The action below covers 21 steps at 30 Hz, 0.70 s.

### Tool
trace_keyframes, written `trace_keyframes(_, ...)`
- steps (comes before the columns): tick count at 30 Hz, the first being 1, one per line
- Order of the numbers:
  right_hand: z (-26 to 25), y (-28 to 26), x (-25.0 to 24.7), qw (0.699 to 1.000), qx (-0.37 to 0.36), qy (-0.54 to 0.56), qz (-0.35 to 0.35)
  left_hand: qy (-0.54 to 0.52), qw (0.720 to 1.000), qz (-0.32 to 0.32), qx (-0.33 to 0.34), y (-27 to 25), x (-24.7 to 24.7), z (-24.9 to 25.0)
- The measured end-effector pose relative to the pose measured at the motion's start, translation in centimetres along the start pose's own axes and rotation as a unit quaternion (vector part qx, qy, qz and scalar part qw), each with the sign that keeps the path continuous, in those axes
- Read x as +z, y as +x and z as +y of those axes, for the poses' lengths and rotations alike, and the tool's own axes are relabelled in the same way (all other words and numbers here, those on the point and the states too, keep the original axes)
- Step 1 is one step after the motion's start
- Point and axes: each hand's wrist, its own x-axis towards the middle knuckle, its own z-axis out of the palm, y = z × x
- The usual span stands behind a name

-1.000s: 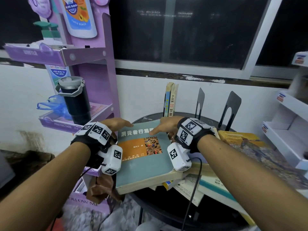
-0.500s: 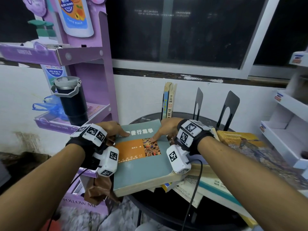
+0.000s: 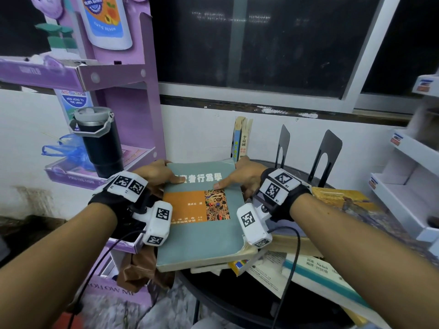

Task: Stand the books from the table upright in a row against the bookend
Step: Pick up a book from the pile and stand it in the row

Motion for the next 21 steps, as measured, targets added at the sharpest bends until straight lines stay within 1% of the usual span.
trace_keyframes(3, 0.7, 1.2, -0.5, 0.998, -0.019, 0.049, 0.045, -0.05, 0.998, 0.0, 0.025, -0.1, 0.0, 0.2)
trace_keyframes(5, 0.9, 1.3, -0.9, 0.995, -0.027, 0.071, 0.058, -0.076, 0.996, -0.002, 0.046, -0.2, 0.0, 0.5)
trace_keyframes(7, 0.3, -0.1, -1.1, 0.994, -0.035, 0.095, 0.05, -0.093, 0.994, 0.004, 0.065, -0.4, 0.0, 0.9)
trace_keyframes(9, -0.6, -1.7, -1.5, 0.994, -0.049, 0.09, 0.037, -0.115, 0.99, 0.017, 0.08, -0.7, -0.2, 1.3)
trace_keyframes(11, -1.7, -4.5, -1.4, 0.994, -0.064, 0.077, 0.04, -0.135, 0.986, 0.03, 0.093, -1.0, -0.4, 1.8)
trace_keyframes(13, -2.6, -6.6, -1.4, 0.992, -0.072, 0.091, 0.046, -0.145, 0.983, 0.032, 0.109, -1.4, -0.6, 2.3)
trace_keyframes(18, -3.3, -8.3, -2.0, 0.985, -0.1, 0.124, 0.063, -0.179, 0.971, 0.046, 0.155, -2.6, -1.0, 3.7)
trace_keyframes(21, -3.9, -9.2, -2.8, 0.978, -0.135, 0.132, 0.083, -0.196, 0.961, 0.054, 0.185, -3.6, -1.1, 5.0)
